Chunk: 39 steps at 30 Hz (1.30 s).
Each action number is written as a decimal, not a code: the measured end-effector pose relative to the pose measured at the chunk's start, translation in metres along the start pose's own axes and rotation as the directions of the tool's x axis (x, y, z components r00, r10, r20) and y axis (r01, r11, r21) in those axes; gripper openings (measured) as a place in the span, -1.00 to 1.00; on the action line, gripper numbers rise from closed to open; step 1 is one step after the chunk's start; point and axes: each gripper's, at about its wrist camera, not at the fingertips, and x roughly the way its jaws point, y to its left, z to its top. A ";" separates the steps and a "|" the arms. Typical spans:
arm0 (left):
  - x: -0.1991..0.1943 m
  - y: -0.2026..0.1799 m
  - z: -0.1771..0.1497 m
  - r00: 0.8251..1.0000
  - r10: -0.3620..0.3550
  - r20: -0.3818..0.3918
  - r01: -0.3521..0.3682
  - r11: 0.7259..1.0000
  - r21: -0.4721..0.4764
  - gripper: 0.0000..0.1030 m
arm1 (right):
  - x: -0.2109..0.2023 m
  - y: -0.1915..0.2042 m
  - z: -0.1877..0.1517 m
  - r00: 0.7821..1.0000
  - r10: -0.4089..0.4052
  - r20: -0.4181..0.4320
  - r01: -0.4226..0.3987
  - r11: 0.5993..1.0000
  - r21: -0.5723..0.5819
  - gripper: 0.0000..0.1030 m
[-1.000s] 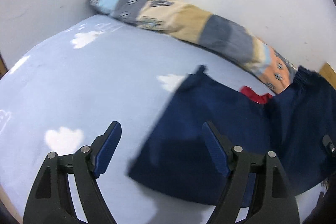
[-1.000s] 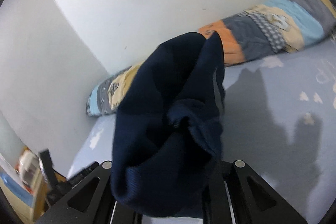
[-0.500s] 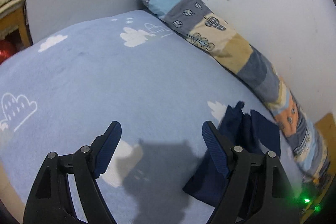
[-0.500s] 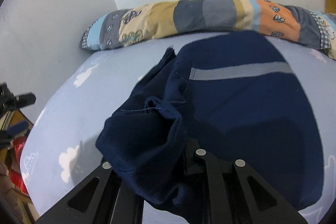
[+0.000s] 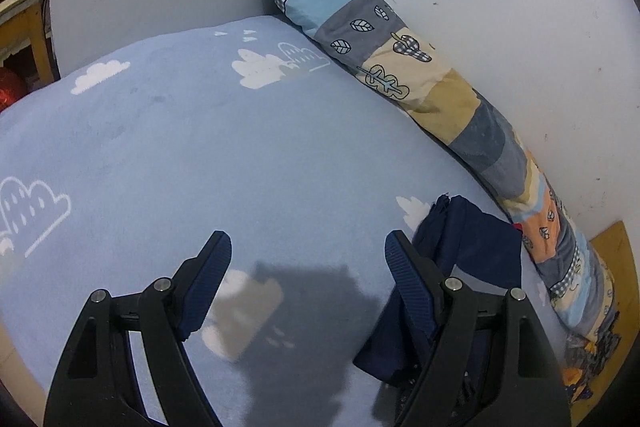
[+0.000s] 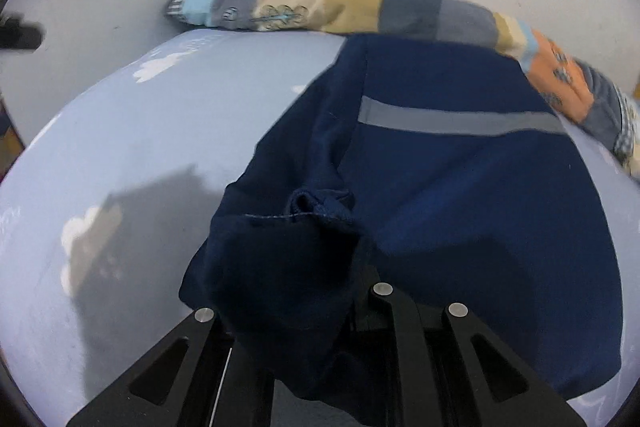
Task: Fold large clothes
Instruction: 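Lay the folded side onto the jacket and open the right gripper, then press and square the folded jacket edges with both grippers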
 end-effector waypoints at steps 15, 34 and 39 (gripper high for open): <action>0.015 -0.040 -0.021 0.991 -0.084 -0.102 0.099 0.982 0.159 0.54 | -0.117 -0.073 -0.009 0.913 0.392 0.115 -0.407 0.898 0.166 -0.03; 0.070 -0.156 -0.124 0.927 -0.077 -0.368 0.283 0.786 0.549 0.51 | -0.086 -0.149 -0.048 0.983 0.174 0.064 -0.185 0.948 0.259 -0.69; 0.074 -0.157 -0.128 0.939 -0.034 -0.342 0.243 0.770 0.590 0.51 | -0.046 -0.150 -0.060 0.982 0.189 -0.007 -0.179 0.940 0.289 -0.74</action>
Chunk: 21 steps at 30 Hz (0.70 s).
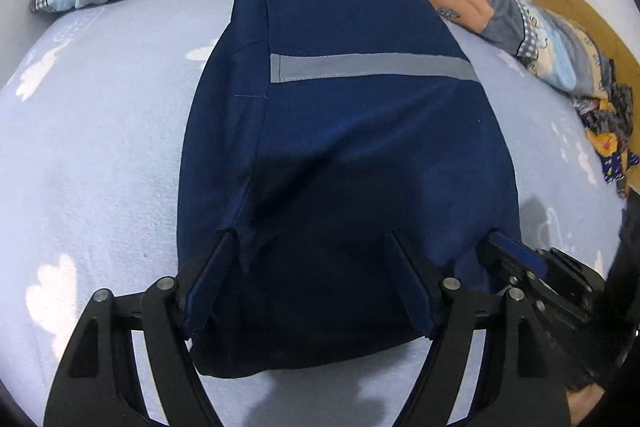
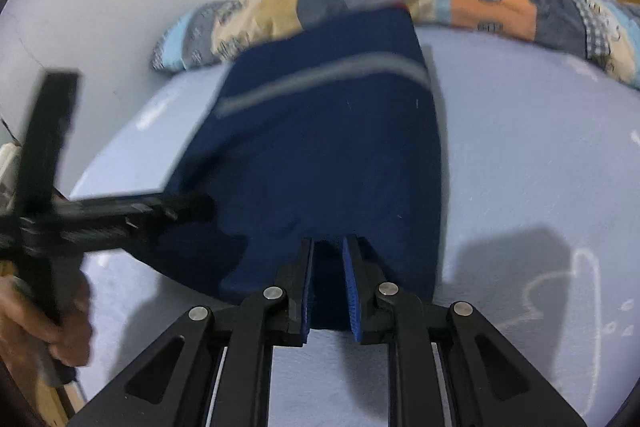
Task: Fold large clothes
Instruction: 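Press and square the folded jacket edges with both grippers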
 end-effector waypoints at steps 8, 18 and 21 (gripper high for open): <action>-0.008 0.025 0.003 0.999 0.002 0.048 0.003 0.996 -0.093 0.51 | -0.041 -0.016 0.025 0.989 0.108 0.103 -0.120 0.986 0.114 -0.66; 0.003 0.046 -0.002 0.995 0.094 -0.021 -0.096 0.976 -0.196 0.51 | -0.013 -0.021 0.020 1.000 -0.020 -0.023 0.022 0.996 0.082 -0.64; -0.013 0.046 0.002 0.996 0.081 0.034 -0.072 0.975 -0.209 0.51 | -0.028 -0.020 0.033 0.999 0.011 0.031 -0.014 0.997 0.079 -0.60</action>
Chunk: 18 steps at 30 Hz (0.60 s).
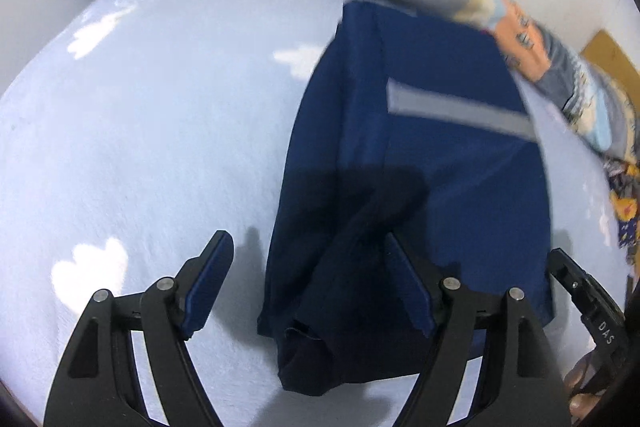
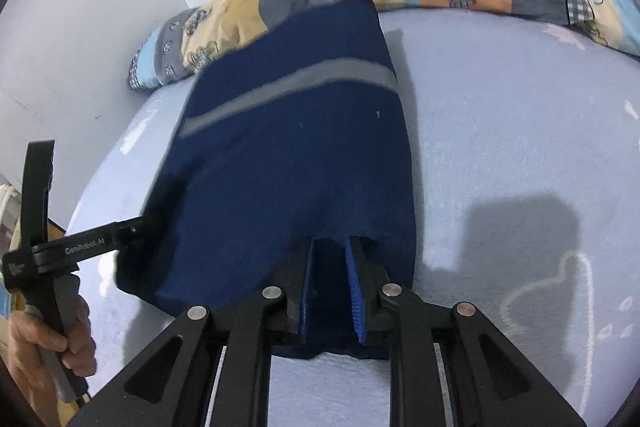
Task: Fold large clothes
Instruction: 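Press and square the folded jacket edges with both grippers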
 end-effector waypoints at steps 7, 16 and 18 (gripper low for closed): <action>-0.006 0.020 -0.001 0.993 -0.115 0.023 0.117 0.988 -0.104 0.51 | -0.018 -0.008 0.023 0.998 0.030 0.061 -0.031 0.999 0.016 -0.04; 0.028 0.062 -0.003 0.957 -0.264 -0.117 0.217 0.925 -0.312 0.52 | 0.002 -0.066 0.017 0.981 0.192 -0.031 -0.177 0.950 0.258 0.22; 0.032 0.075 -0.005 0.941 -0.322 -0.104 0.263 0.890 -0.373 0.52 | 0.010 -0.082 0.010 0.969 0.238 -0.061 -0.204 0.919 0.336 0.22</action>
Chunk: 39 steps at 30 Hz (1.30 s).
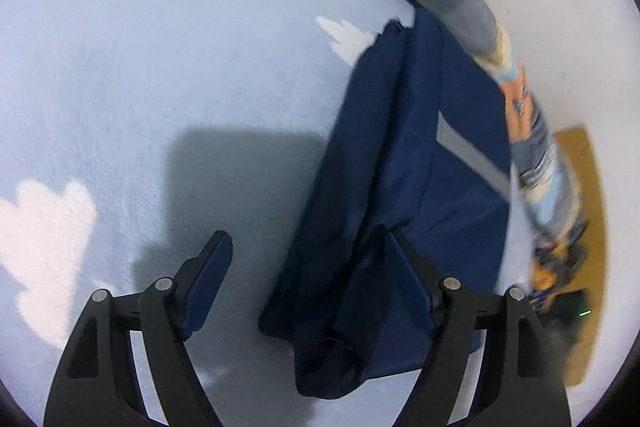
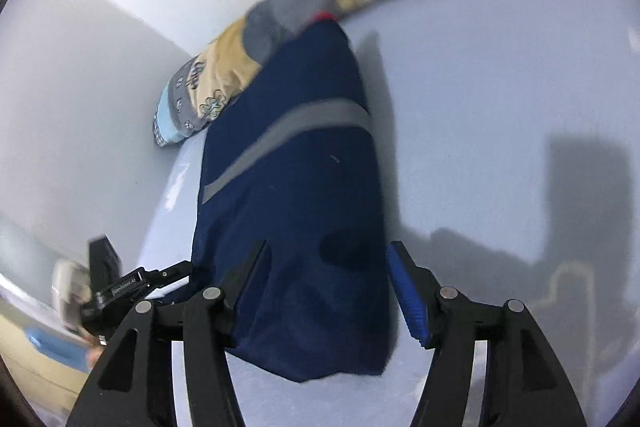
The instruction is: Fold large clothes
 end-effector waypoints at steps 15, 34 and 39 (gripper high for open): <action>0.025 0.013 0.016 0.951 -0.309 -0.028 0.308 0.950 -0.053 0.70 | 0.031 -0.022 0.001 0.990 0.115 -0.083 -0.110 0.992 0.058 0.23; 0.034 -0.066 -0.007 0.986 -0.164 -0.024 0.166 0.968 0.186 -0.37 | 0.022 0.035 0.003 0.995 0.098 -0.017 -0.099 0.960 -0.263 -0.27; 0.020 -0.099 -0.038 0.987 -0.158 -0.033 0.161 0.953 0.257 -0.40 | -0.029 0.039 -0.003 0.997 0.069 0.034 -0.056 0.954 -0.296 -0.29</action>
